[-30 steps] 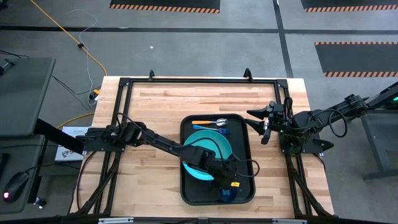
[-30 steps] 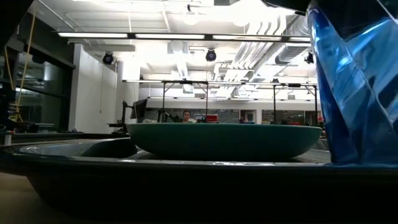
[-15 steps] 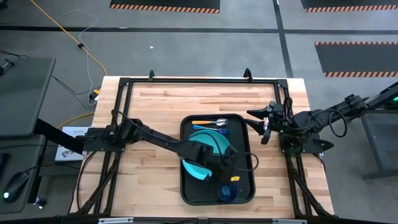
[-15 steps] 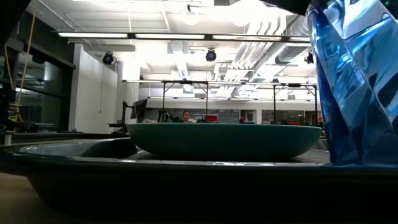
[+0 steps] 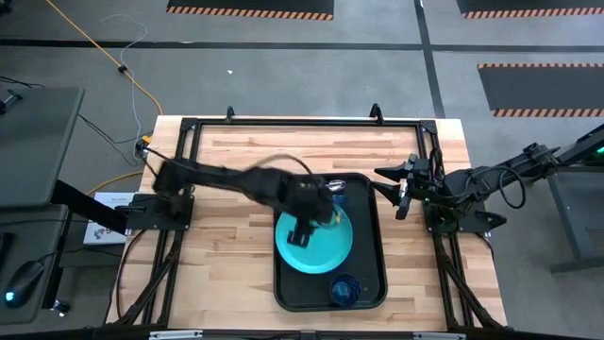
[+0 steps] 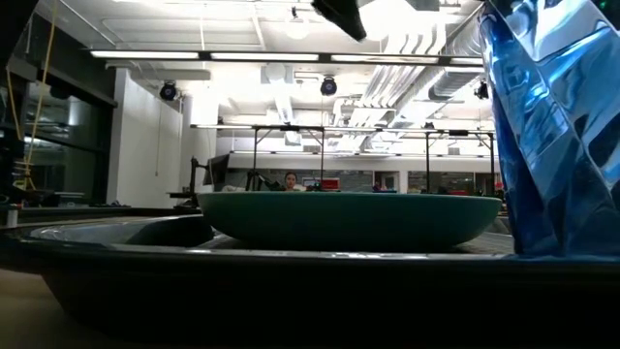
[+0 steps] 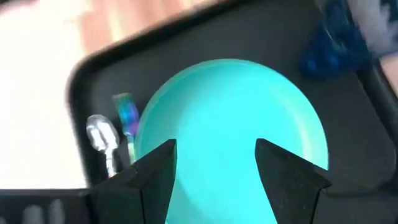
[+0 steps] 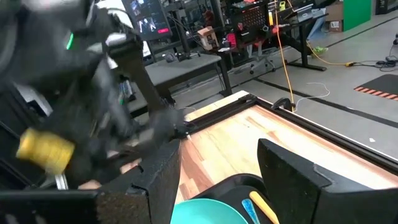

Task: Pick and place plate/cup/fork/spoon on tray
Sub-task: Return to Home Position

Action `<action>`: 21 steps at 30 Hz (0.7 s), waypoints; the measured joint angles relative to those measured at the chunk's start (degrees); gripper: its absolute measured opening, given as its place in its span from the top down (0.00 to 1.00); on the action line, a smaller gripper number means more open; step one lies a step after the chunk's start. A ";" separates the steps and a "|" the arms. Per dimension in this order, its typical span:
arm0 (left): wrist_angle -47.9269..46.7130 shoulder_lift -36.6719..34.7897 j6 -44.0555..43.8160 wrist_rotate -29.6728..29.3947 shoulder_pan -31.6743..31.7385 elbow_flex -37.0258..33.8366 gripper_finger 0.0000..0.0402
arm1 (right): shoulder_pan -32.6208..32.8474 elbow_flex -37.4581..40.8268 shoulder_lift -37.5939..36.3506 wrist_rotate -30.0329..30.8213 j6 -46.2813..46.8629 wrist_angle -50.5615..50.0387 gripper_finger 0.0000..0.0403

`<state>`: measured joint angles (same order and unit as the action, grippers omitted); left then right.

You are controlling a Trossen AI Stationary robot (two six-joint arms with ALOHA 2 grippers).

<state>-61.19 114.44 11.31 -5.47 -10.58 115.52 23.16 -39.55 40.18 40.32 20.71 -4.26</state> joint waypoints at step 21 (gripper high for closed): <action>76.68 -60.33 -9.67 3.32 6.97 -81.64 0.48 | -0.02 0.02 1.17 0.66 2.38 -2.62 0.49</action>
<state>15.49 54.11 1.63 -2.15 -3.61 33.87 23.14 -39.53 41.35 40.97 23.09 -6.87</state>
